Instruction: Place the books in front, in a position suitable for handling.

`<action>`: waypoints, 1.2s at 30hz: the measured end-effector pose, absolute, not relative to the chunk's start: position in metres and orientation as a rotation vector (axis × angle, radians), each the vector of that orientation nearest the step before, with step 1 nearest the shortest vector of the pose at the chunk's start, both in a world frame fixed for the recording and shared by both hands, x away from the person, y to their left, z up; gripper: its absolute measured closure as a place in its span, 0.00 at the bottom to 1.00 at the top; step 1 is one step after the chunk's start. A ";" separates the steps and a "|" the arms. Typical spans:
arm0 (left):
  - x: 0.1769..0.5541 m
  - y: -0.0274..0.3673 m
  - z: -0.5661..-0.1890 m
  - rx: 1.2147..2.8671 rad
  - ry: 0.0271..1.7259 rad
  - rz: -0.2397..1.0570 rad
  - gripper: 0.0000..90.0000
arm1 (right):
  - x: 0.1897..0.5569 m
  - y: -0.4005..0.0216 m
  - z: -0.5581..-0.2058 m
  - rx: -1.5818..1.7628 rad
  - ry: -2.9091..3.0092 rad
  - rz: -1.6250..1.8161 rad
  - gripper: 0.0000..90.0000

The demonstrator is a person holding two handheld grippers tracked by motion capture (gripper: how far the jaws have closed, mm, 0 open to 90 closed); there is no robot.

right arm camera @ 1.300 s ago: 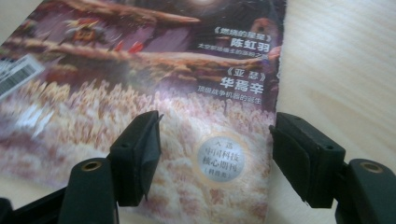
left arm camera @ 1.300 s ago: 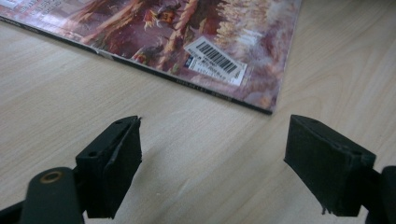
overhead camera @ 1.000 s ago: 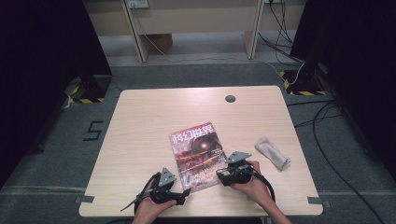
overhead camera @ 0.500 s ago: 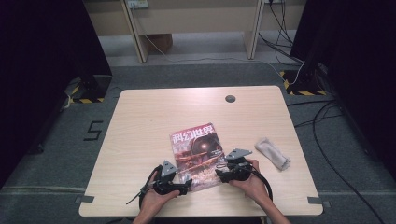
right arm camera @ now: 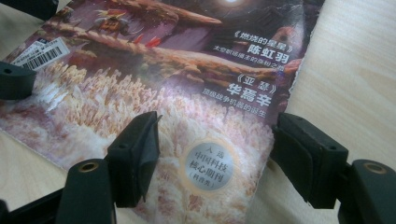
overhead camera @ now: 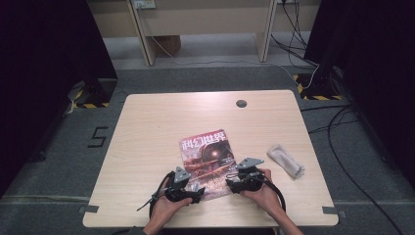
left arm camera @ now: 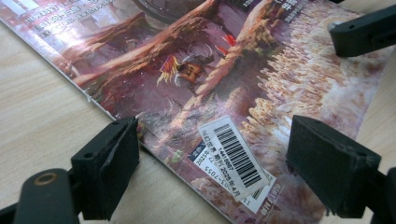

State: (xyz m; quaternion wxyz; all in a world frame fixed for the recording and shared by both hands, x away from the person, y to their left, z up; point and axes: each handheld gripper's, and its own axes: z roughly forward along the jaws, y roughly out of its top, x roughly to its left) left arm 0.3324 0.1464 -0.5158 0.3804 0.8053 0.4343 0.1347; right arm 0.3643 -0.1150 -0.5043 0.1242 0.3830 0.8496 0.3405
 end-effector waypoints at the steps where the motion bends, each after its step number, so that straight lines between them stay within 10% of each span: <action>1: 0.333 0.145 -0.516 2.061 1.102 0.343 0.18 | 0.362 -0.116 -0.504 1.116 2.476 0.987 0.35; 36: 0.329 0.136 -0.516 2.055 1.048 0.316 0.20 | 0.327 -0.146 -0.496 1.093 2.451 1.017 0.35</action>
